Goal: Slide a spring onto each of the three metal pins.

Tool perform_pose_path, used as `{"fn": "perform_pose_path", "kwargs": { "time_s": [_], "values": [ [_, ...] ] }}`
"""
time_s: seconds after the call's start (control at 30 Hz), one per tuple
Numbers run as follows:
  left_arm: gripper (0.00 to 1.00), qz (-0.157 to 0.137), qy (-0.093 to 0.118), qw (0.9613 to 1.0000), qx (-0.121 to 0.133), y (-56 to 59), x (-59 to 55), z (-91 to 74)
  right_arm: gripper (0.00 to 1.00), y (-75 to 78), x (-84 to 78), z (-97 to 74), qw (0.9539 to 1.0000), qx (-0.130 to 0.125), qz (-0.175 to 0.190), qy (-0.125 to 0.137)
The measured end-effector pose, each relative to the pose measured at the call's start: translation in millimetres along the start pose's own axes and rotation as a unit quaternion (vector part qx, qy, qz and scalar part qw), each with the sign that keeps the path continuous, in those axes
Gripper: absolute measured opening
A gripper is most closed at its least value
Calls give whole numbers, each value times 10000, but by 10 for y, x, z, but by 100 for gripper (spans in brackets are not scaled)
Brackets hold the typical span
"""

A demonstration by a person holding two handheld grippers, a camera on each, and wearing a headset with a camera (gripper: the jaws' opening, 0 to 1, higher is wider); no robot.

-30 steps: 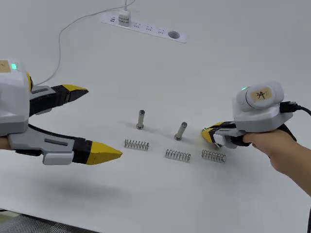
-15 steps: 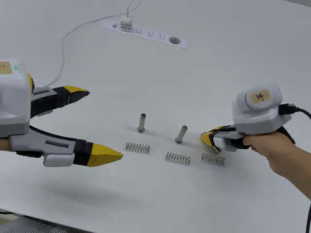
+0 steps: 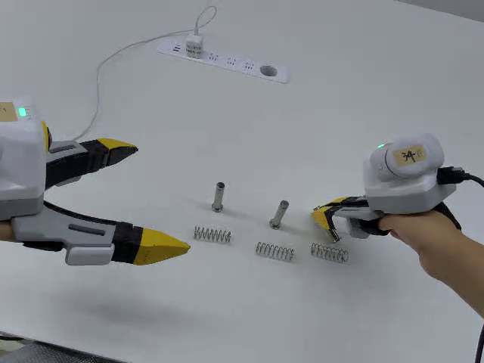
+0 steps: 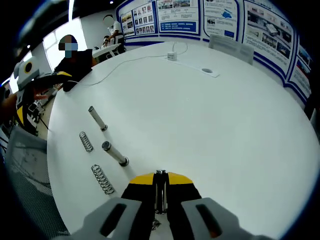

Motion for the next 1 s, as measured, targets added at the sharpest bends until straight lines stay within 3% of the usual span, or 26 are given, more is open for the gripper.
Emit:
{"fn": "perform_pose_path", "kwargs": {
  "time_s": [1.0],
  "values": [
    [100, 77, 4, 10000, -40, 68, 49, -11, 7, 23, 2, -238, 9975, -38, 8, 702]
  ]
}}
Point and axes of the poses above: the centre of the closed fingertips' face, and the gripper's own axes: z roughly forward along the fingers, y roughly to its right, x roughly out of its top, the point moved 3 cm from there along -z, roughly backward along the fingers, and after that the axes turned 7 degrees about -x, right-handed, at the moved point
